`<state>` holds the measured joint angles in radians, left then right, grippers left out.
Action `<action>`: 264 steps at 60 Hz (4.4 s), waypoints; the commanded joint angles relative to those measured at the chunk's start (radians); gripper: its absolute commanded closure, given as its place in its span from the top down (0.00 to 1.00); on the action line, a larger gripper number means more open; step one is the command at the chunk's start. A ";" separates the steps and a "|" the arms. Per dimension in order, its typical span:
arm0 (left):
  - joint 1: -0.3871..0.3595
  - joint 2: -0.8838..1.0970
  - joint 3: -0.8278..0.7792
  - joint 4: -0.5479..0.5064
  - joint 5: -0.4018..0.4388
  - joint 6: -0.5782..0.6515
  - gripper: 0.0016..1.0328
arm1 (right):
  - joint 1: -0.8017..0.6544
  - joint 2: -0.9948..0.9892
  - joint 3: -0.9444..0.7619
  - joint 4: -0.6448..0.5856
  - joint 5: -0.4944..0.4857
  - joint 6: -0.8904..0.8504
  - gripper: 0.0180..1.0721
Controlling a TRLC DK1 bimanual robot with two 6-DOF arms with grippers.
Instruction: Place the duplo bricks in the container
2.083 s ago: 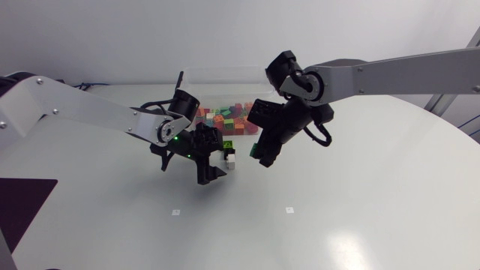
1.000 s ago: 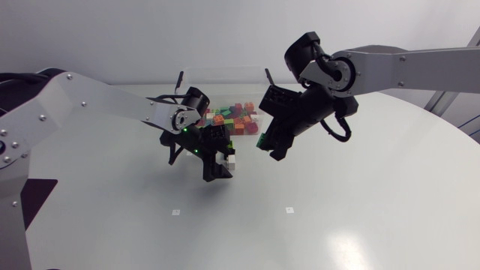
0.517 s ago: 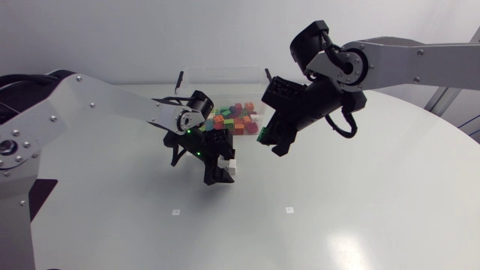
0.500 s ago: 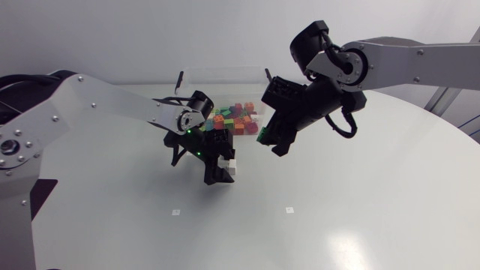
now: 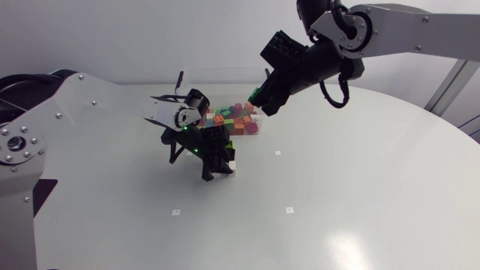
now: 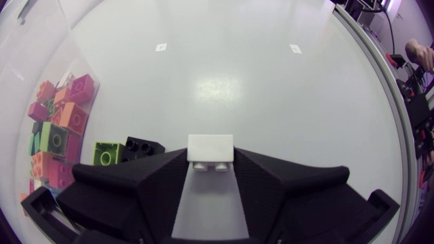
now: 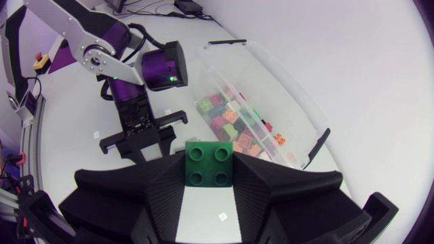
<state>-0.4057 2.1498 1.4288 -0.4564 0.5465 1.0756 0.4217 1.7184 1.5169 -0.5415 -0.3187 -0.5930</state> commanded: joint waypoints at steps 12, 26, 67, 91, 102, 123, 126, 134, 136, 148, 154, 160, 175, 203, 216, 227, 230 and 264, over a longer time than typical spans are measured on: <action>0.005 -0.004 -0.014 -0.065 0.027 0.067 0.27 | -0.024 0.118 0.131 0.071 -0.023 0.094 0.17; 0.028 -0.070 -0.080 -0.067 0.035 0.093 0.27 | -0.057 0.236 0.243 0.118 -0.023 0.139 0.17; 0.120 -0.254 -0.171 -0.074 0.056 0.118 0.27 | -0.074 0.547 0.628 0.075 0.010 0.202 0.81; 0.192 -0.340 0.009 -0.071 0.173 -0.032 0.27 | -0.072 0.366 0.443 0.112 0.009 0.194 0.83; 0.205 -0.323 0.085 0.036 0.188 -0.171 0.27 | -0.060 0.224 0.244 0.161 0.010 0.174 0.83; 0.231 -0.134 0.309 0.282 0.115 -0.467 0.27 | -0.064 0.050 -0.103 0.230 0.009 0.105 0.83; 0.231 -0.103 0.349 0.292 0.096 -0.491 0.27 | -0.064 0.040 -0.141 0.239 0.007 0.099 0.83; 0.226 -0.039 0.423 0.295 0.061 -0.522 0.27 | -0.049 0.029 -0.216 0.258 0.007 0.076 0.83; 0.225 -0.025 0.438 0.295 0.053 -0.523 0.27 | -0.044 0.030 -0.227 0.261 0.007 0.070 0.83; 0.215 0.059 0.536 0.297 -0.002 -0.548 0.27 | -0.023 0.081 -0.239 0.258 0.006 0.041 0.83; 0.212 0.097 0.575 0.297 -0.037 -0.554 0.33 | -0.011 0.130 -0.222 0.250 0.003 0.027 0.83; 0.206 0.104 0.587 0.295 -0.066 -0.554 0.71 | 0.000 0.182 -0.198 0.236 0.003 0.009 0.83; 0.214 0.038 0.521 0.295 -0.080 -0.552 0.95 | 0.008 0.296 -0.113 0.193 -0.005 -0.021 0.83; 0.238 -0.346 0.137 0.312 -0.069 -0.496 0.95 | 0.043 0.461 0.065 0.060 -0.020 -0.076 0.83; 0.254 -0.499 -0.047 0.312 -0.068 -0.424 0.95 | 0.045 0.543 0.177 -0.020 -0.023 -0.099 0.83; 0.288 -0.585 -0.186 0.311 -0.068 -0.336 0.95 | 0.063 0.603 0.266 -0.089 -0.031 -0.120 0.83; 0.298 -0.604 -0.211 0.311 -0.066 -0.321 0.95 | 0.068 0.616 0.292 -0.110 -0.034 -0.128 0.83; 0.387 -0.666 -0.335 0.309 -0.017 -0.246 0.95 | 0.115 0.793 0.617 -0.397 -0.016 -0.188 0.63</action>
<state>-0.0273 1.5063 1.1198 -0.1505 0.5182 0.7998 0.5186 2.4672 2.1048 -0.9108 -0.3389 -0.7551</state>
